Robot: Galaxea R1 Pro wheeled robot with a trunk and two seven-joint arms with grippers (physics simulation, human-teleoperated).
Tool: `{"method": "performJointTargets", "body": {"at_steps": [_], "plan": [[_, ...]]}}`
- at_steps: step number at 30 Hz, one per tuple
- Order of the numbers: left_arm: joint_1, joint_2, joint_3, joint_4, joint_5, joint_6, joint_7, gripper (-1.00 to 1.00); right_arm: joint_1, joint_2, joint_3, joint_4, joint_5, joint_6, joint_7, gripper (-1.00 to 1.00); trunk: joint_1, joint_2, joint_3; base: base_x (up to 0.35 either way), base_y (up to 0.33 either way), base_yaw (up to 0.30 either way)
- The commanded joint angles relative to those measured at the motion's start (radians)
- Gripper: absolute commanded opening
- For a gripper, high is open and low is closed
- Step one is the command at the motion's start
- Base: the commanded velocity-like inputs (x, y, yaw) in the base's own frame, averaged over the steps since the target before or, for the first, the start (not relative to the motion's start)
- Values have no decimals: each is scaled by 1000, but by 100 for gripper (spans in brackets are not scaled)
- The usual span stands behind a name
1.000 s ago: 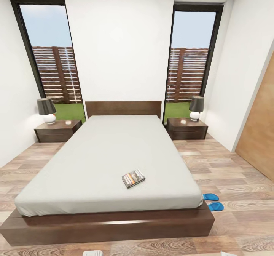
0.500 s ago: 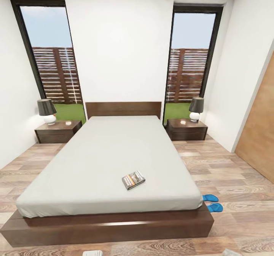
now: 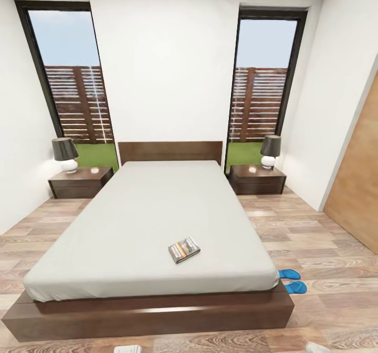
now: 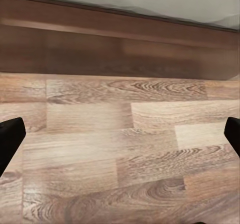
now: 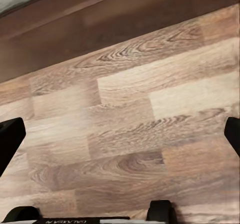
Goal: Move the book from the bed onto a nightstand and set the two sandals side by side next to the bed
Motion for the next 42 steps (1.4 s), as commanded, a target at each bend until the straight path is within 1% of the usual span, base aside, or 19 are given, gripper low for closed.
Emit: {"method": "performJointTargets", "body": {"at_steps": [1,2,4,7,16,32,42], "plan": [[-1,0,9,0,-10,-3,-2,100,-2,4,9,4,-8,-4,-66,100,-4,6,2,0,0,0],[-1,-1,9,0,-10,-3,-2,100,-2,5,9,4,-9,-4,-93,100,-8,13,5,0,0,0],[0,-1,9,0,-10,-3,-2,100,-2,6,9,4,-10,-4,-116,100,-15,27,11,0,0,0],[0,-1,9,0,-10,-3,-2,100,-2,7,9,4,-13,-5,-133,100,-27,48,21,0,0,0],[-1,0,9,0,-11,-3,-4,100,-2,7,9,4,-13,-5,-138,100,-61,111,49,0,0,35],[-1,0,9,0,-11,-3,-4,100,-2,7,9,4,-13,-5,-138,100,-123,223,99,0,0,259],[0,-1,9,0,-11,-3,-3,100,-2,7,9,4,-12,-5,-139,100,-161,293,130,0,0,26]]}}
